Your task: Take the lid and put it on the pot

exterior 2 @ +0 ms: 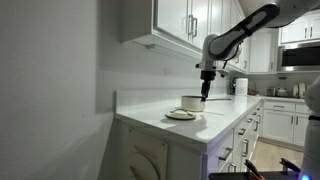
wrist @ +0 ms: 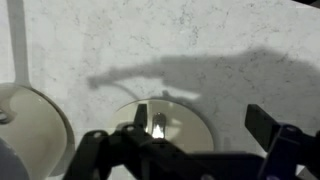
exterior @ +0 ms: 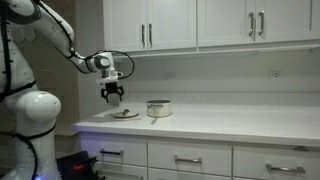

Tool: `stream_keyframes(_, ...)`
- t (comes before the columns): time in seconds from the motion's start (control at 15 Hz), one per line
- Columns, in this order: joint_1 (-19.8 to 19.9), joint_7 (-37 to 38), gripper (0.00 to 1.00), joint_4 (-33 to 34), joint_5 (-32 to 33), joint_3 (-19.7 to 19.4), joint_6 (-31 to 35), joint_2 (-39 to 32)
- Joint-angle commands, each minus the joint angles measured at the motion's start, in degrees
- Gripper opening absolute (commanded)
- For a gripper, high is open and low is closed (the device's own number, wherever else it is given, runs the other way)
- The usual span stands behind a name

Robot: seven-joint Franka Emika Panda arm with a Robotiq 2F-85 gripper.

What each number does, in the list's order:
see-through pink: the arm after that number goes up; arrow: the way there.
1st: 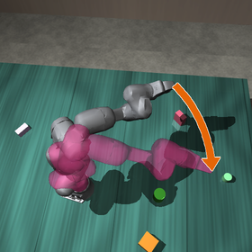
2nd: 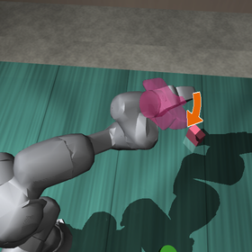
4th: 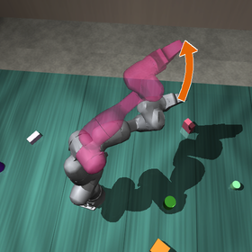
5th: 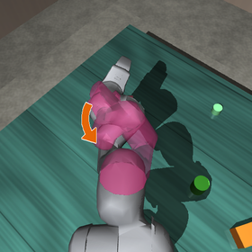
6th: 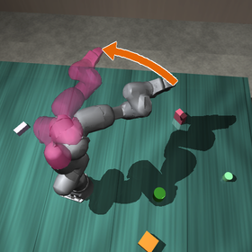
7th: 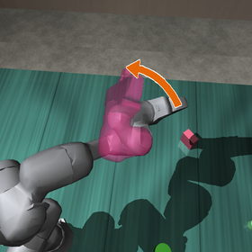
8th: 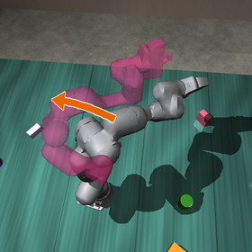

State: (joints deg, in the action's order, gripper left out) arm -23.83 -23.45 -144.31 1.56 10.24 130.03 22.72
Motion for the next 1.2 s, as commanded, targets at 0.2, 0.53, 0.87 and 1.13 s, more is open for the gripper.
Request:
stream_keyframes(0.2, -1.78, 0.14, 1.00, 2.37, -0.54, 4.46, 3.80, -5.88)
stream_keyframes(0.53, -0.99, 0.65, 1.00, 8.14, 1.41, 6.96, 5.97, -13.20)
stream_keyframes(0.87, 1.09, 3.14, 1.00, 16.39, 6.63, 7.72, 8.03, -22.22)
stream_keyframes(1.13, 2.41, 6.00, 1.00, 21.68, 13.33, 7.27, 8.93, -28.84)
